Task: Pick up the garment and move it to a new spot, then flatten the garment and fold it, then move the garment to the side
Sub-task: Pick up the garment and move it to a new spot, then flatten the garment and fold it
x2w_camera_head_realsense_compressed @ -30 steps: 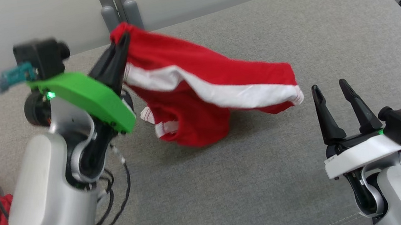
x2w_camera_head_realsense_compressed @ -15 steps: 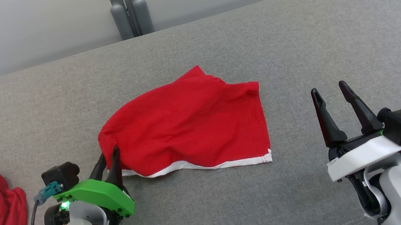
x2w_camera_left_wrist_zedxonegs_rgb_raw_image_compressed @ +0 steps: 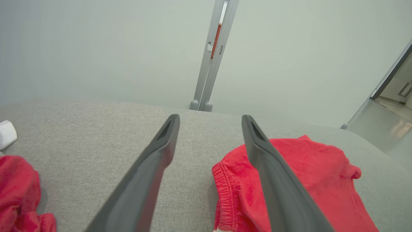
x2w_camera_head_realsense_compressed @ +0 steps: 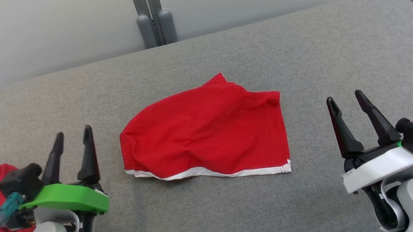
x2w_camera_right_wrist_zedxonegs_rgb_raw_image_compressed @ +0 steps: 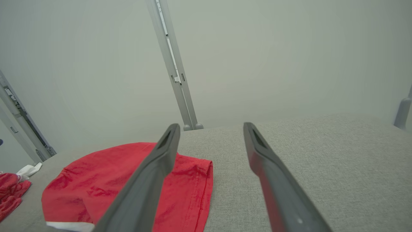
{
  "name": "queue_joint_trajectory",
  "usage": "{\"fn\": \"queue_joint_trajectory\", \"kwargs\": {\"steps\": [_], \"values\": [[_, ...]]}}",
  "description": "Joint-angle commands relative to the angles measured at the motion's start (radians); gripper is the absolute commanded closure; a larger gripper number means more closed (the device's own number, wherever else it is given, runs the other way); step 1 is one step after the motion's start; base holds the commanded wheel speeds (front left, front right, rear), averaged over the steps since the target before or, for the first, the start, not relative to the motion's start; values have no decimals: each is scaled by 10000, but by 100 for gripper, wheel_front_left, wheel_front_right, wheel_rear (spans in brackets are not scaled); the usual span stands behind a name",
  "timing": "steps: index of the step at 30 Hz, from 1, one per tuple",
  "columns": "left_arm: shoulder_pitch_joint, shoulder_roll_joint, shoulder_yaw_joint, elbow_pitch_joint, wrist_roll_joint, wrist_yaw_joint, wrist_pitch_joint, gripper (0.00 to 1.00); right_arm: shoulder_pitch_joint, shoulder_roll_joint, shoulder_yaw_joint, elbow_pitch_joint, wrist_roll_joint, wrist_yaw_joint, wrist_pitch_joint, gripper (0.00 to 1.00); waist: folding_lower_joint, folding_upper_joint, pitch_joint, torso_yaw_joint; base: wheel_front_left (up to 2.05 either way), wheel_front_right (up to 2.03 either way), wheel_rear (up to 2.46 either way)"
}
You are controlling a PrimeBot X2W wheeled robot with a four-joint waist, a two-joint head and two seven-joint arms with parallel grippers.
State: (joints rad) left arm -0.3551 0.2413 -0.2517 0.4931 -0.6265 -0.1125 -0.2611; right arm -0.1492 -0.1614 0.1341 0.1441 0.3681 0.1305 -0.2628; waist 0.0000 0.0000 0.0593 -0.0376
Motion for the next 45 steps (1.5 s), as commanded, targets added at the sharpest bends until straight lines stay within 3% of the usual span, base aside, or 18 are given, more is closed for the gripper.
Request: {"fn": "queue_joint_trajectory", "kwargs": {"steps": [1, 8, 14, 23, 45], "values": [[377, 109, 350, -627, 264, 132, -45, 0, 138, 28, -67, -73, 136, 4, -26, 0, 0, 0, -101, 80, 0, 0, 0], [2326, 44, 1176, -2848, 1541, 528, -32, 0, 502, -71, -188, -273, 209, 4, -26, 0, 0, 0, -432, 116, 0, 0, 0], [3478, -614, 1458, -3767, 2581, 829, -34, 0, 1253, 7, -305, -390, 142, 4, -26, 0, 0, 0, -579, 239, 0, 0, 0], [4171, -1330, 1894, -3867, 3538, 641, -35, 0, 1399, -36, -189, -381, 137, 4, -26, 0, 0, 0, -574, 232, 0, 0, 0], [3845, -1701, 2271, -3328, 4099, 186, -36, 0, 1261, -131, -234, -339, 279, 4, -26, 0, 0, 0, -517, 317, 0, 0, 0]]}}
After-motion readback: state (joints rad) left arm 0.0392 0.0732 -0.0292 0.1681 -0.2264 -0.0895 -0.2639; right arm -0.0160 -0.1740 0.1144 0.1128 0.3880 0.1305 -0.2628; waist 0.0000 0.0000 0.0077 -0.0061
